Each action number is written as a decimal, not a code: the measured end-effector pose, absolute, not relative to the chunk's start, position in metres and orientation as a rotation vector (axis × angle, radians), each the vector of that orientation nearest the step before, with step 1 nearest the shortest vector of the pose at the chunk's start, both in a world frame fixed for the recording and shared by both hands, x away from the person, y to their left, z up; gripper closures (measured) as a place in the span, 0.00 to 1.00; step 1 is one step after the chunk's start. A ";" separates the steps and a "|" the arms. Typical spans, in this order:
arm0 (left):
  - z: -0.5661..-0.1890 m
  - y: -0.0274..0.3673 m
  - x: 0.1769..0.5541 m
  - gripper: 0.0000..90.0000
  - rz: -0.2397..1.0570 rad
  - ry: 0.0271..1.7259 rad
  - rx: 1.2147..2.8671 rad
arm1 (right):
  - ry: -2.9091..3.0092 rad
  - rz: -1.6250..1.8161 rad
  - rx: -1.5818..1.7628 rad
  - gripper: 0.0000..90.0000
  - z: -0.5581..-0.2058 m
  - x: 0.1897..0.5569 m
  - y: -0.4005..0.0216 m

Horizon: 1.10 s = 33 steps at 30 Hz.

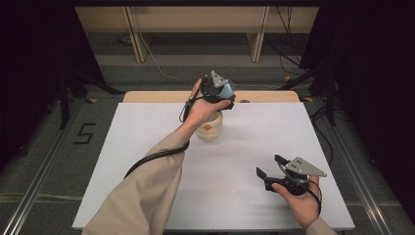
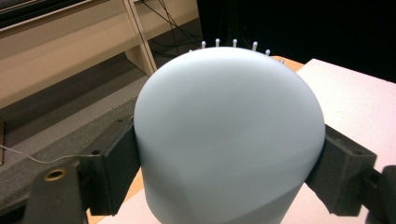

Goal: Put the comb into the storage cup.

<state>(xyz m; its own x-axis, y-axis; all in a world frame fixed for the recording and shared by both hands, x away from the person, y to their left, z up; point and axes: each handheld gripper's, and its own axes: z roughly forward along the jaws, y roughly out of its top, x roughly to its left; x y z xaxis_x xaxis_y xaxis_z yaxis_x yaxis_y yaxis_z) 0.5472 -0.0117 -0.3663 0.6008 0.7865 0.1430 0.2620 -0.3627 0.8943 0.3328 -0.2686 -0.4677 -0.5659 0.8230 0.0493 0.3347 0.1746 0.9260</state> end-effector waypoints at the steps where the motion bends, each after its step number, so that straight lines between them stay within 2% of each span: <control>1: -0.366 -0.013 0.547 0.21 0.720 0.837 1.914 | 1.989 1.378 1.090 0.18 -0.468 0.333 -0.269; 33: -0.367 -0.017 0.540 0.15 0.730 0.809 1.966 | 2.001 1.374 1.092 0.18 -0.468 0.333 -0.268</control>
<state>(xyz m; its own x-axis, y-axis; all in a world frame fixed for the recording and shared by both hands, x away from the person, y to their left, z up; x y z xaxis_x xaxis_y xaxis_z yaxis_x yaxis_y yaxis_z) 0.5403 -0.0172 -0.3675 0.6180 0.7650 0.1811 0.2588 -0.4155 0.8720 0.3328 -0.2684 -0.4684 -0.5699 0.8200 0.0527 0.3436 0.1796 0.9218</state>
